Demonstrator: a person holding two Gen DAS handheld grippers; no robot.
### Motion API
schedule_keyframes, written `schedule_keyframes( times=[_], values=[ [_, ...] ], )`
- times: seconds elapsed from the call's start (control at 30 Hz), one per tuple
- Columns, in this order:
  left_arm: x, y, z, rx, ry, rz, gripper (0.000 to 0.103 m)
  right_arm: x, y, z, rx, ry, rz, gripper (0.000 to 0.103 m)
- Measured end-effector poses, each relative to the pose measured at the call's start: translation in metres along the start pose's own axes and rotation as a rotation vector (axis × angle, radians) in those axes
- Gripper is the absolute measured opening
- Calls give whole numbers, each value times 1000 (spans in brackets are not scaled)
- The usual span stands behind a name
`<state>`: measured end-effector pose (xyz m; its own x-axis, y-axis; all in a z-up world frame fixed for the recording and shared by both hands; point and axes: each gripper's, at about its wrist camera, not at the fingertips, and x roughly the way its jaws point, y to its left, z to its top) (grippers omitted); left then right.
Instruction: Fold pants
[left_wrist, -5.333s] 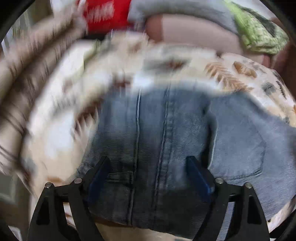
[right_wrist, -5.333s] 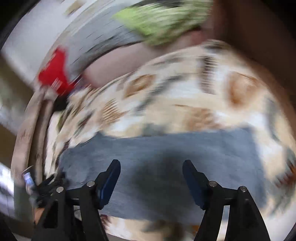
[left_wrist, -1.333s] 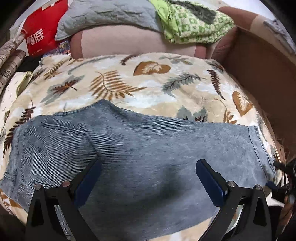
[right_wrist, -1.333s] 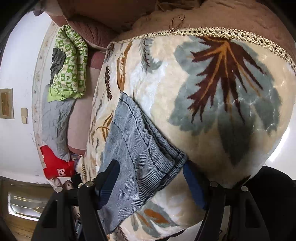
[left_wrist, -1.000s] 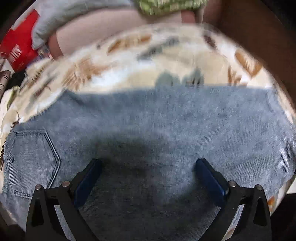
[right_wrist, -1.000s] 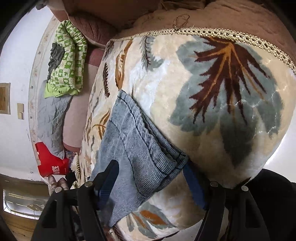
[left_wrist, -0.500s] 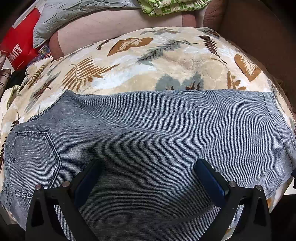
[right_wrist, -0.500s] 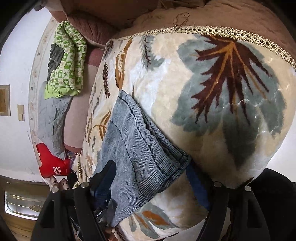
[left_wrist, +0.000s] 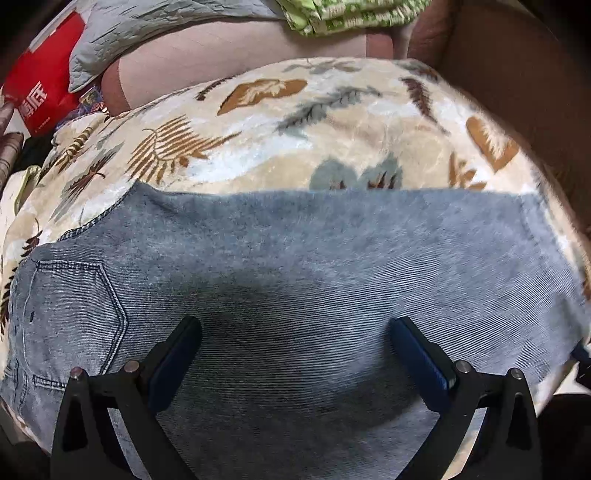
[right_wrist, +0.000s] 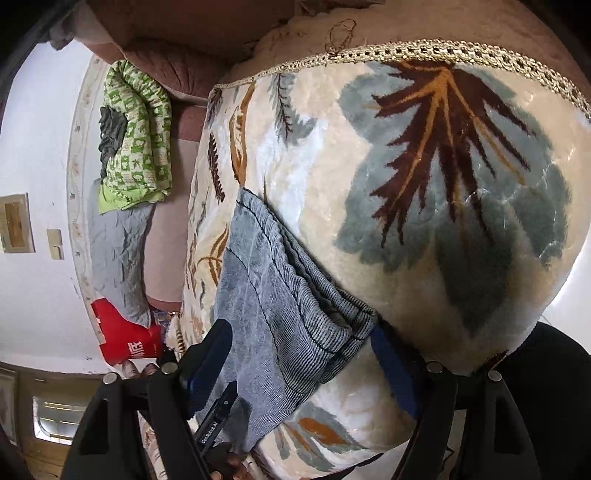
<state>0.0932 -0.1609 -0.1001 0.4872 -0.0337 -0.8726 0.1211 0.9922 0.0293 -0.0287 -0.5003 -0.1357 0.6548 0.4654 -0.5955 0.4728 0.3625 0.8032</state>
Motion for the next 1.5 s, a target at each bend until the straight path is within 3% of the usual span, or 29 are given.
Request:
schedule_keyframes(
  times=[0.13, 0.27, 0.9, 1.3, 1.37, 1.5],
  values=[
    [-12, -9, 1, 14, -32, -24, 103, -3, -3, 0, 10, -3, 13, 80],
    [7, -22, -9, 79, 25, 23, 103, -2, -1, 0, -4, -3, 4, 80],
    [-5, -10, -8, 21, 7, -23, 103, 0, 2, 2, 8, 0, -16, 80],
    [9, -18, -15, 60, 9, -6, 103, 3, -1, 4, 17, 6, -14, 80],
    [9, -17, -16, 61, 4, -8, 103, 3, 1, 3, 1, 6, -35, 78],
    [10, -18, -16, 57, 3, -8, 103, 4, 5, 3, -20, 6, -91, 58]
  ],
)
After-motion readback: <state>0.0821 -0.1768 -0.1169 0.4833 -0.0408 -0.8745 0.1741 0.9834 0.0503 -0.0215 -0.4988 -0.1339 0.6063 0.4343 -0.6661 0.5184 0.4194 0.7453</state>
